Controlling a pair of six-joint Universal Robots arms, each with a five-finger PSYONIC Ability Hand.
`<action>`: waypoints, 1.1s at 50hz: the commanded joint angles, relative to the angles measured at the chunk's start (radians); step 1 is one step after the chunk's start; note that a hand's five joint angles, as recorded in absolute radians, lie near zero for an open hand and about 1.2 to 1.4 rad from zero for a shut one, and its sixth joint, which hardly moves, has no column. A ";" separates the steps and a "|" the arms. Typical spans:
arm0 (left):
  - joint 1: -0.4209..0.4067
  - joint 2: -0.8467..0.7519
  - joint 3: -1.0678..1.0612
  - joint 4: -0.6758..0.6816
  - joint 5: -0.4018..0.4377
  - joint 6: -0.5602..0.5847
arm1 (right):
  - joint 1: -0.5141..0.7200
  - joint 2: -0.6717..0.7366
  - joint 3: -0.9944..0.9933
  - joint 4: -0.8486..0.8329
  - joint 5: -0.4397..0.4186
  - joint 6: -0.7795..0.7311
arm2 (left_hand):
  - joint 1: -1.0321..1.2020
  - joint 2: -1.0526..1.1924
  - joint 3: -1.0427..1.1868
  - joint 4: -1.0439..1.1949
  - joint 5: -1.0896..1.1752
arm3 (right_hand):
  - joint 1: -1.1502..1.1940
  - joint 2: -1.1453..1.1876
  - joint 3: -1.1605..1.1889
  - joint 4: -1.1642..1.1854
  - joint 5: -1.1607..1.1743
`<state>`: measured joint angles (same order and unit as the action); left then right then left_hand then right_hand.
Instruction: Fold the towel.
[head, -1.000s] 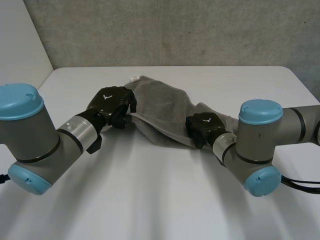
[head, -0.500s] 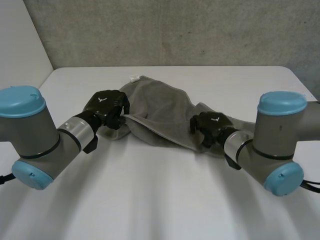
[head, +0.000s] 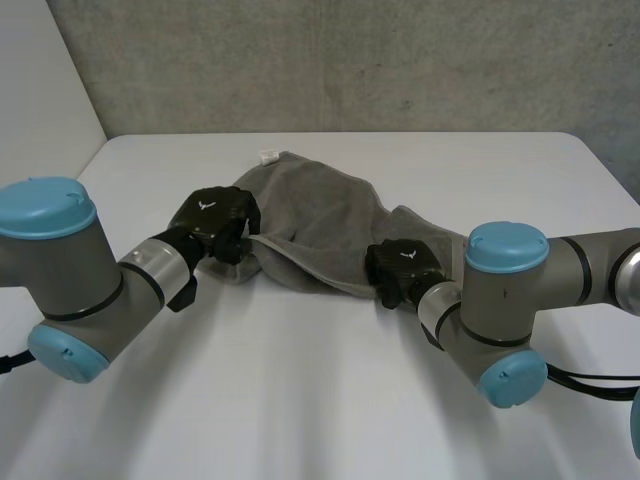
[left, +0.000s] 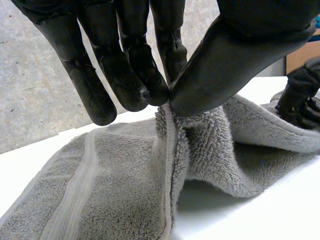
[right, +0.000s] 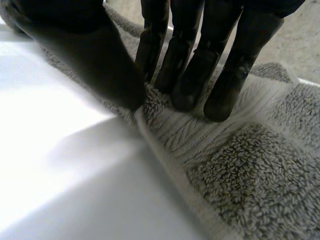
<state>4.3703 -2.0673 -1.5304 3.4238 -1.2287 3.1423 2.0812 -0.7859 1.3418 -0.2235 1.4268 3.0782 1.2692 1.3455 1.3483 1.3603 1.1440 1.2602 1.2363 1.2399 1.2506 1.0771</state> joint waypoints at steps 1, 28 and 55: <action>0.000 -0.008 0.001 0.002 0.000 0.001 | -0.006 -0.025 0.002 -0.002 -0.003 0.002 | 0.127 0.051 0.048 0.036 0.078 | 0.136 0.160 0.156 0.146 0.145; 0.000 -0.120 0.007 0.006 0.001 0.016 | -0.199 -0.318 0.025 0.098 -0.074 -0.015 | -0.924 -1.000 -1.003 -1.015 -0.973 | 0.136 0.160 0.156 0.146 0.145; -0.018 -0.226 0.062 0.075 -0.097 0.119 | -0.299 -0.343 0.158 0.104 -0.121 -0.027 | -0.918 -0.994 -0.997 -1.009 -0.967 | 0.136 0.160 0.156 0.146 0.145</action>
<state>4.3599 -2.2453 -1.5085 3.4839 -1.3025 3.2524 1.7827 -1.1292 1.4988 -0.1192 1.3052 3.0506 0.3797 0.3811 0.3892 0.3893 0.1674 1.3121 1.2748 1.3189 1.3329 1.1436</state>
